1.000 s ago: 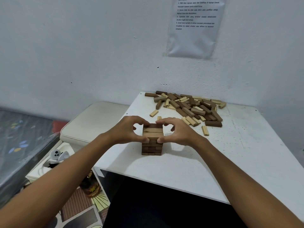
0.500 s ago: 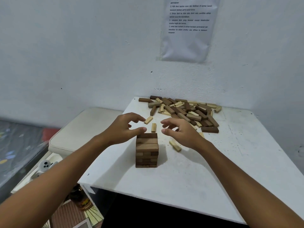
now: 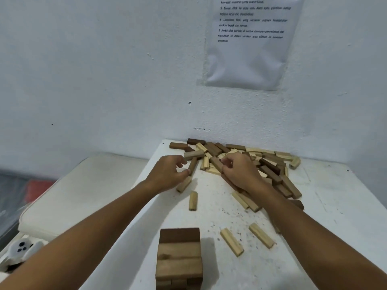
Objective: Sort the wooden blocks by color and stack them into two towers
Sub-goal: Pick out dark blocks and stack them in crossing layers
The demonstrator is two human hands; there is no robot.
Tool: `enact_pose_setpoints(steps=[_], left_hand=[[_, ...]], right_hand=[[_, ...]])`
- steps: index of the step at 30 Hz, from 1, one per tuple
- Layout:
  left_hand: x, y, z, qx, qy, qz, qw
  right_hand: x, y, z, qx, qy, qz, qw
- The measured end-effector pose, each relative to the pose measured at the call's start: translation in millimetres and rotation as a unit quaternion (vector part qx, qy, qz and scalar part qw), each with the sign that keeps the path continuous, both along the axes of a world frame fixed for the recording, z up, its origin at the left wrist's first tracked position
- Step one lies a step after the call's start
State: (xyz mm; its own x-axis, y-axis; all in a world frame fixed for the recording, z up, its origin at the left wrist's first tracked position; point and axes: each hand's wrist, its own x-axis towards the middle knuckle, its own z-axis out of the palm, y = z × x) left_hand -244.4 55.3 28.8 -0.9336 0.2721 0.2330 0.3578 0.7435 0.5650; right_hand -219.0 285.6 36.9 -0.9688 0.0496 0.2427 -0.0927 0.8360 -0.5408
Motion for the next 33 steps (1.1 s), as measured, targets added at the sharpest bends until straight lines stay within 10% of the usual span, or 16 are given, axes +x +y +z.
enact_pose_setpoints(steps=[7,17,23,33], left_hand=[[-38.3,21.0,-21.2,-0.049,0.000,0.032,0.998],[-53.0,13.5,-31.2,0.040,-0.046,0.038,0.997],[-44.6,-2.4,-22.8,0.107,-0.071,0.032,0.991],[-20.7,-34.1,11.7,0.272,-0.173,0.010,0.947]], right_hand=[[-50.8,-20.5,-14.4,0.208,-0.102,-0.037,0.972],[-81.4,-25.1,-7.3,-0.117,0.030,0.042,0.992],[-109.3,-48.0,-11.9,0.070,-0.046,0.064,0.994],[-72.0,-57.9,9.4,0.020,-0.014,0.094,0.995]])
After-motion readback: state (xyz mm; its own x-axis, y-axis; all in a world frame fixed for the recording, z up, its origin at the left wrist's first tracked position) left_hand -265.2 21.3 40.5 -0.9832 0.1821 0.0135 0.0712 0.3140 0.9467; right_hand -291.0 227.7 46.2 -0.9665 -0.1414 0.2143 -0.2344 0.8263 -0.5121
